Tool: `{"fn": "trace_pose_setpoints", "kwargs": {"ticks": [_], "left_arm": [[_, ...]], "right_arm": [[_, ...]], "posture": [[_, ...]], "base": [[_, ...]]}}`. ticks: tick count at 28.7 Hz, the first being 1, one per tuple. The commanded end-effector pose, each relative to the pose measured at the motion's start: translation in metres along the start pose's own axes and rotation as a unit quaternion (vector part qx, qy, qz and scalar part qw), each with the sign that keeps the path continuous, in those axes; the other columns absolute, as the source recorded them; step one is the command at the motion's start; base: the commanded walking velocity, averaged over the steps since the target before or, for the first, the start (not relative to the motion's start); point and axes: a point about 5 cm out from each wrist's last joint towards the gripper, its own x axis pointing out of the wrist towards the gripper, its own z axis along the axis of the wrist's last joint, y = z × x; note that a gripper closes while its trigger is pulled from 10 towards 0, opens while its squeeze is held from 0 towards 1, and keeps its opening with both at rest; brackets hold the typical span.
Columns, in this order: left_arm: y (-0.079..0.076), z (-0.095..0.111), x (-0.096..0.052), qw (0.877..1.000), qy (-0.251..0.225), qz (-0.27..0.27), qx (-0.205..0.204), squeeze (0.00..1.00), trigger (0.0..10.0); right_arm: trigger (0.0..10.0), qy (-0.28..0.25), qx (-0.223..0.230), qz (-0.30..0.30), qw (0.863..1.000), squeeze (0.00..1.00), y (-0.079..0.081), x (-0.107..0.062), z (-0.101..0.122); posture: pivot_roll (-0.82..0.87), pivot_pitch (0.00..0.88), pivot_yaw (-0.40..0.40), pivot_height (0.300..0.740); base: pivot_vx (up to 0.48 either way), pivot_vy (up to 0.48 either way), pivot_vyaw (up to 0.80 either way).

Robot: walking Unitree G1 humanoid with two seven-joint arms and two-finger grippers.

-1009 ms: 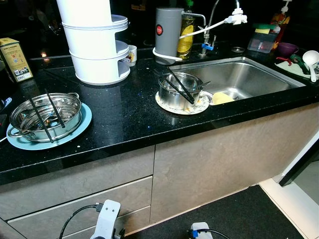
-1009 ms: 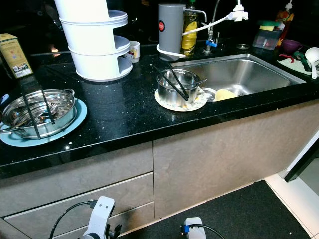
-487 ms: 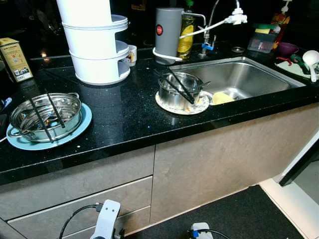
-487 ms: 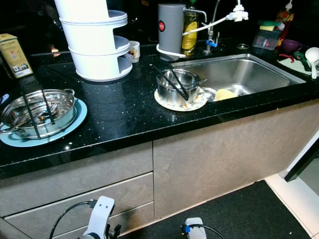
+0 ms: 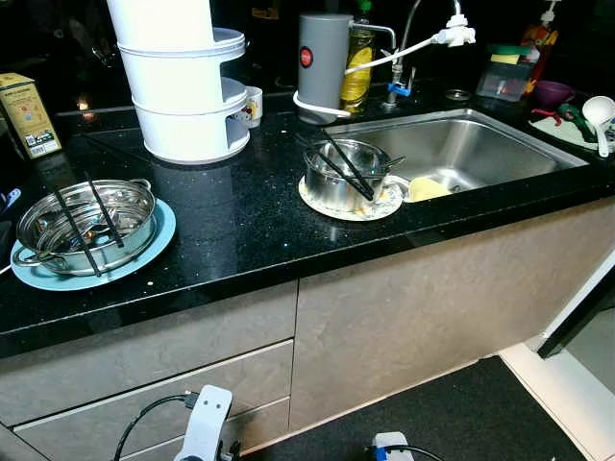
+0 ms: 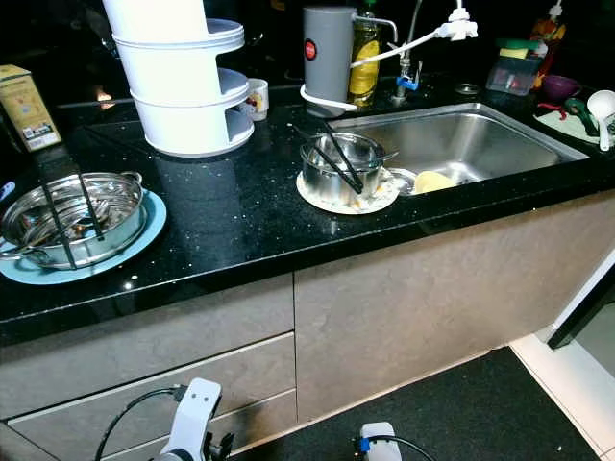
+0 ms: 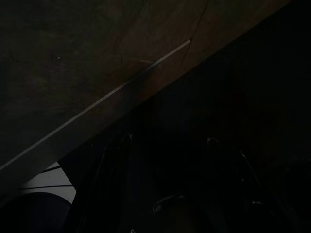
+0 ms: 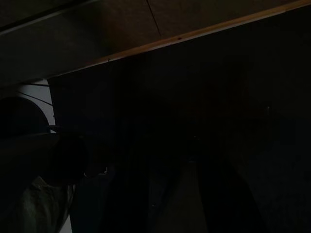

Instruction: Kitchen organization

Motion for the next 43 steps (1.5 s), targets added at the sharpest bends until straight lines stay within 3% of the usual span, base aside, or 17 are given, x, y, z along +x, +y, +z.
{"fn": "trace_pose_setpoints", "kwargs": {"ticks": [1,15,22,25,27,30,34,37,40,43], "left_arm": [[-0.003,-0.004,-0.001,1.0,0.006,-0.008,-0.001,0.0,10.0],[-0.006,-0.001,0.0,1.0,0.0,-0.026,0.011,0.0,10.0],[-0.007,-0.011,-0.003,0.997,0.025,-0.038,0.068,0.0,10.0],[-0.008,-0.013,-0.004,0.997,0.026,-0.041,0.068,0.0,10.0],[-0.007,-0.014,-0.005,0.998,0.018,-0.039,0.039,0.0,10.0],[-0.004,-0.015,-0.006,0.999,0.015,-0.031,0.026,0.0,10.0],[-0.003,-0.016,-0.007,0.999,0.018,-0.028,0.029,0.0,10.0],[-0.004,-0.016,-0.007,0.997,0.02,-0.041,0.056,0.0,10.0],[-0.009,-0.014,-0.004,0.999,0.017,-0.034,0.012,0.0,10.0],[-0.012,-0.013,-0.003,0.999,0.016,-0.035,0.011,0.0,10.0]], "right_arm": [[10.0,0.002,0.006,-0.003,1.0,0.0,0.0,-0.001,-0.005],[10.0,0.011,0.001,-0.012,1.0,0.0,-0.001,-0.002,-0.008],[10.0,0.017,-0.007,-0.014,1.0,0.0,-0.003,-0.002,-0.008],[10.0,0.017,-0.008,-0.014,1.0,0.0,-0.002,-0.002,-0.008],[10.0,0.016,-0.009,-0.014,1.0,0.0,-0.002,-0.002,-0.007],[10.0,0.018,-0.011,-0.007,1.0,0.0,-0.001,-0.002,-0.007],[10.0,0.019,-0.012,-0.002,1.0,0.0,0.0,-0.002,-0.008],[10.0,0.019,-0.011,-0.005,1.0,0.0,-0.001,-0.002,-0.008],[10.0,0.019,-0.009,-0.009,1.0,0.0,-0.002,-0.002,-0.008],[10.0,0.019,-0.01,-0.01,1.0,0.0,-0.002,-0.002,-0.008]], "posture": [[-0.04,0.089,-0.011,0.74],[-0.04,0.095,-0.019,0.74],[-0.03,0.099,-0.026,0.74],[-0.03,0.099,-0.026,0.74],[-0.03,0.099,-0.026,0.74],[-0.03,0.099,-0.026,0.74],[-0.03,0.099,-0.026,0.74],[-0.04,0.103,-0.018,0.74],[-0.04,0.103,-0.019,0.74],[-0.03,0.103,-0.024,0.74]], "base": [[0.0,0.0,0.0],[0.0,0.0,0.0],[0.0,0.0,0.0],[0.0,0.0,0.0],[0.0,0.0,0.0],[0.0,0.0,0.0],[0.0,0.0,0.0],[0.0,0.0,0.0],[0.0,0.0,0.0],[0.0,0.0,0.0]]}}
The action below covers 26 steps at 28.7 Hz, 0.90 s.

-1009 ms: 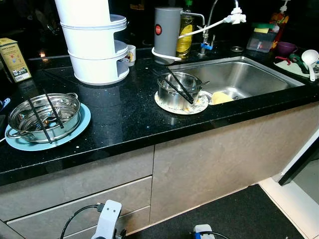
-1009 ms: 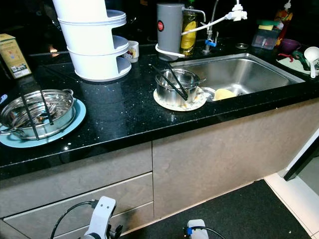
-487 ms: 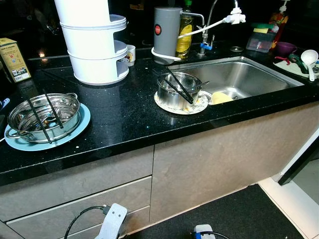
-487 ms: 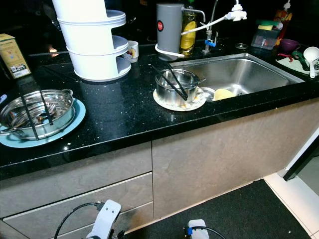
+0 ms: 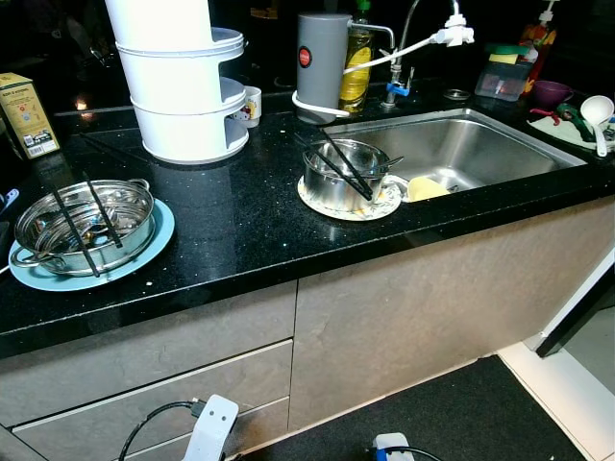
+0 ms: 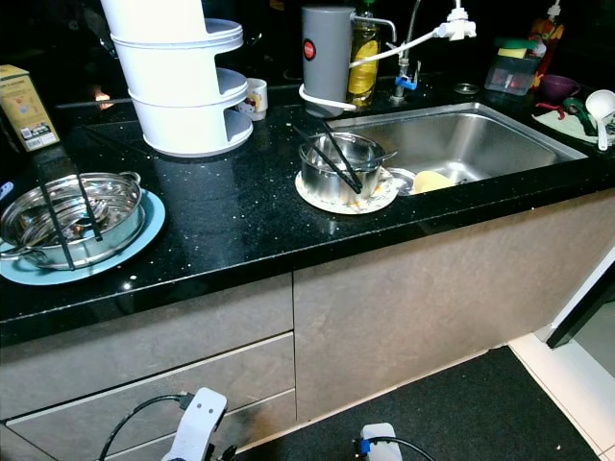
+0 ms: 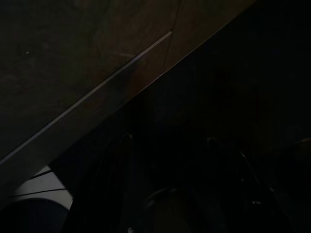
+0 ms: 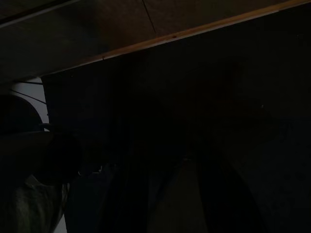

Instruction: Kitchen organization

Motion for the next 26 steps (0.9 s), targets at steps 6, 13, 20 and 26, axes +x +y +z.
{"fn": "trace_pose_setpoints", "kwargs": {"ticks": [6,13,20,26], "left_arm": [[-0.0043,-0.0063,-0.0002,1.0,0.021,-0.007,0.0,0.0,10.0],[-0.0037,-0.0067,-0.0007,1.0,0.018,-0.007,-0.007,0.0,10.0],[-0.0042,-0.0057,-0.0003,1.0,0.017,-0.011,-0.005,0.0,10.0],[-0.005,-0.0052,-0.0002,1.0,0.015,-0.013,-0.005,0.0,10.0]], "right_arm": [[10.0,0.016,-0.012,-0.002,1.0,0.0,0.0,-0.0013,-0.0068],[10.0,0.008,-0.01,0.002,1.0,0.0,0.0015,-0.0013,-0.0061],[10.0,0.008,-0.009,-0.007,1.0,0.0,0.001,-0.0014,-0.0067],[10.0,0.006,-0.012,-0.01,1.0,0.0,0.0006,-0.0014,-0.0061]], "posture": [[-0.03,0.106,-0.026,0.74],[-0.03,0.107,-0.025,0.74],[-0.03,0.111,-0.021,0.74],[-0.03,0.111,-0.021,0.74]], "base": [[0.0,0.0,0.0],[0.0,0.0,0.0],[0.0,0.0,0.0],[0.0,0.0,0.0]]}}
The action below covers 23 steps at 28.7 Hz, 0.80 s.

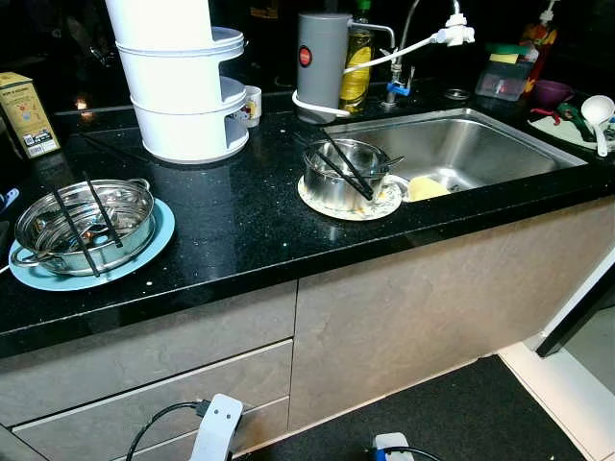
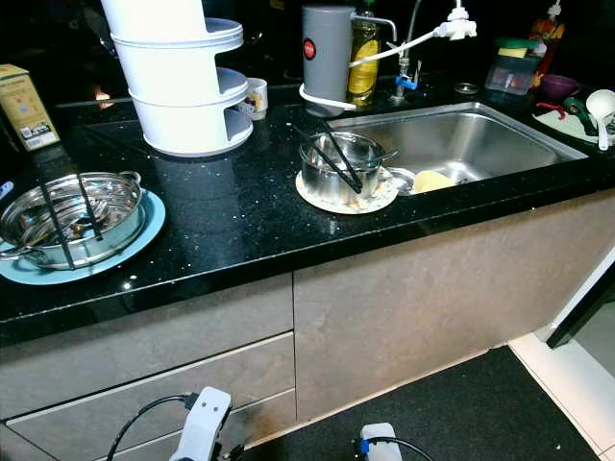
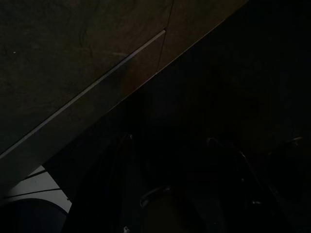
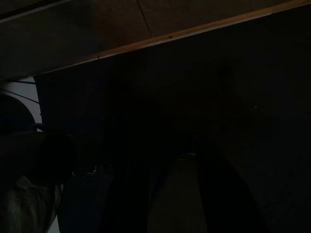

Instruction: Kitchen organization

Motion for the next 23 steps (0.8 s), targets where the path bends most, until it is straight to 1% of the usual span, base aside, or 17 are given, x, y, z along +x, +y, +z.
{"fn": "trace_pose_setpoints", "kwargs": {"ticks": [1,7,23], "left_arm": [[-0.0019,-0.0053,-0.0012,1.0,0.009,-0.004,-0.003,0.0,10.0],[-0.0035,-0.0042,-0.0008,1.0,0.007,-0.007,0.0,0.0,10.0],[-0.0045,-0.0033,-0.0001,1.0,0.006,-0.005,0.004,0.0,10.0]], "right_arm": [[10.0,0.01,-0.013,-0.008,1.0,0.0,-0.0001,-0.0016,-0.0064],[10.0,0.009,-0.009,0.009,1.0,0.0,0.0028,-0.0015,-0.0069],[10.0,0.003,-0.001,0.006,1.0,0.0,0.0012,-0.0013,-0.0047]], "posture": [[-0.03,0.111,-0.021,0.74],[-0.03,0.112,-0.022,0.74],[-0.03,0.095,-0.025,0.74]], "base": [[0.0,0.0,0.0],[0.0,0.0,0.0],[0.0,0.0,0.0]]}}
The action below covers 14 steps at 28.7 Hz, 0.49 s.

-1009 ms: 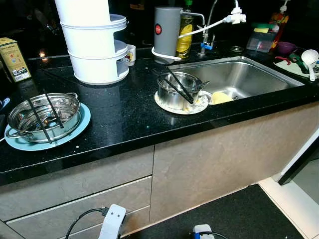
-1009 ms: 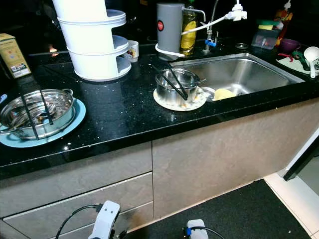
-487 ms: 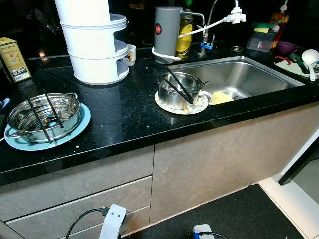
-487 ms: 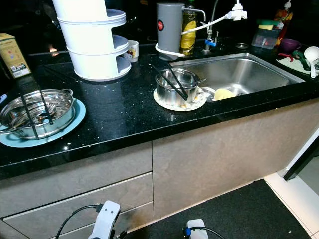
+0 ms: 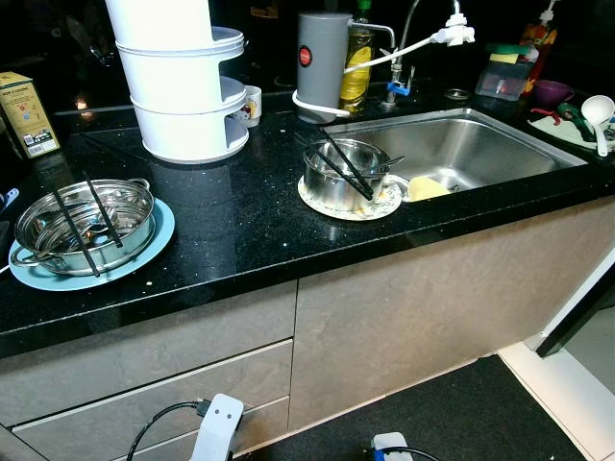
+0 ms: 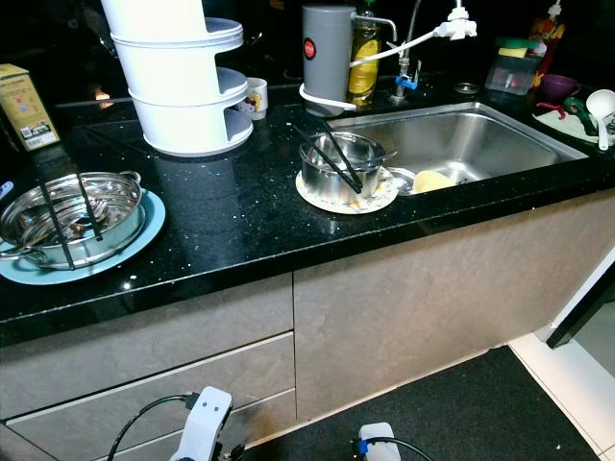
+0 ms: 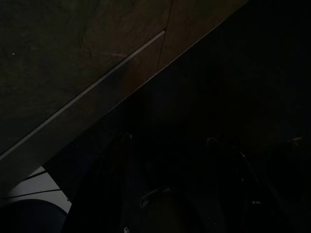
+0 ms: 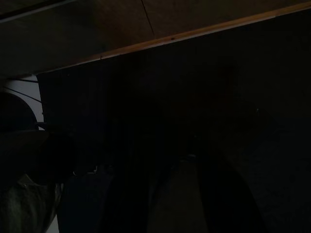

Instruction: Kitchen organization

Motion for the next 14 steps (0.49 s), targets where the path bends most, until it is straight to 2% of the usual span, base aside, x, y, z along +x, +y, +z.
{"fn": "trace_pose_setpoints", "kwargs": {"ticks": [1,14], "left_arm": [[-0.0033,-0.0037,-0.0005,1.0,0.007,-0.005,0.003,0.0,10.0],[-0.002,-0.0004,0.0003,1.0,0.002,-0.004,0.007,0.0,10.0]], "right_arm": [[10.0,0.006,0.0,0.002,1.0,0.0,0.0008,-0.0012,-0.0048],[10.0,0.005,0.002,0.013,1.0,0.0,0.0046,-0.0008,-0.0052]], "posture": [[-0.03,0.095,-0.025,0.74],[-0.03,0.085,-0.021,0.74]], "base": [[0.0,0.0,0.0],[0.0,0.0,0.0]]}}
